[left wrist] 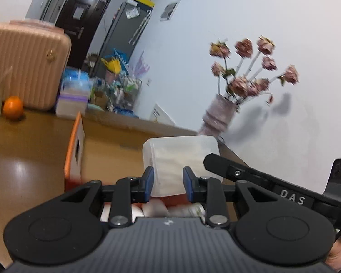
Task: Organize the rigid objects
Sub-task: 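Lift the white container with the left tool and carry it into the cardboard box, then lower the white container into the box and open the left tool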
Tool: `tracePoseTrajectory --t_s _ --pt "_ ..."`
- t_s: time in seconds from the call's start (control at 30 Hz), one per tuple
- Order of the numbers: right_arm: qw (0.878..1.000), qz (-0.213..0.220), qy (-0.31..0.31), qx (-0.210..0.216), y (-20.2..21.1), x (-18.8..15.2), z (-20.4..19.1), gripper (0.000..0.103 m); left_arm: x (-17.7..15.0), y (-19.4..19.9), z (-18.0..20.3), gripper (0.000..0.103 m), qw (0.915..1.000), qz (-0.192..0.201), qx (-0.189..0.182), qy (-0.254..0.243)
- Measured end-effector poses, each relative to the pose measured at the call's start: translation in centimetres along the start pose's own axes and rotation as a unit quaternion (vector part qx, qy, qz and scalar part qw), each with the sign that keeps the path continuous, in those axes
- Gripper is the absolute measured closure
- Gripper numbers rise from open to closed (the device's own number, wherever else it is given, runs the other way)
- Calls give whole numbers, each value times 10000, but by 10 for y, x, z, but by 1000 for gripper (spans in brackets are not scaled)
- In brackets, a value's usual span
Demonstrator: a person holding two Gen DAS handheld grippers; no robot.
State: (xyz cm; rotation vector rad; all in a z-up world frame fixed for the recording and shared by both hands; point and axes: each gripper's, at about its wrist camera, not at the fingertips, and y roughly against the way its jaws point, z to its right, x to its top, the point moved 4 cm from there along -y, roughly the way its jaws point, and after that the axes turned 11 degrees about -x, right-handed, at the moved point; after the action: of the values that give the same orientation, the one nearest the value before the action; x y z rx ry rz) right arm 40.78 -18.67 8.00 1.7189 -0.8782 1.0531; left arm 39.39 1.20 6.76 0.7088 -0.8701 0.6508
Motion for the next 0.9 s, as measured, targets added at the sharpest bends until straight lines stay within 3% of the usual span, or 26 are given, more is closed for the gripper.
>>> tracePoseTrajectory --t_s 0.27,0.43,0.53,0.7,0.9 --pt "9950 -861 -501 -42 -139 41 16 73 61 -89 -84 75 9967 -487 557 322" --pt "9836 -1659 -708 -68 -229 33 24 73 78 -144 -136 76 9899 -838 1107 287" --pt "9741 -2025 -992 -151 -270 21 36 73 76 -174 -164 78 9835 -1120 1320 534" --pt "9649 -2440 -916 -326 -304 2 37 77 66 -197 -187 80 9763 -1374 1576 561" --pt "9677 -2398 -606 -481 -299 -1 36 77 66 -190 -171 76 9750 -1452 1679 131"
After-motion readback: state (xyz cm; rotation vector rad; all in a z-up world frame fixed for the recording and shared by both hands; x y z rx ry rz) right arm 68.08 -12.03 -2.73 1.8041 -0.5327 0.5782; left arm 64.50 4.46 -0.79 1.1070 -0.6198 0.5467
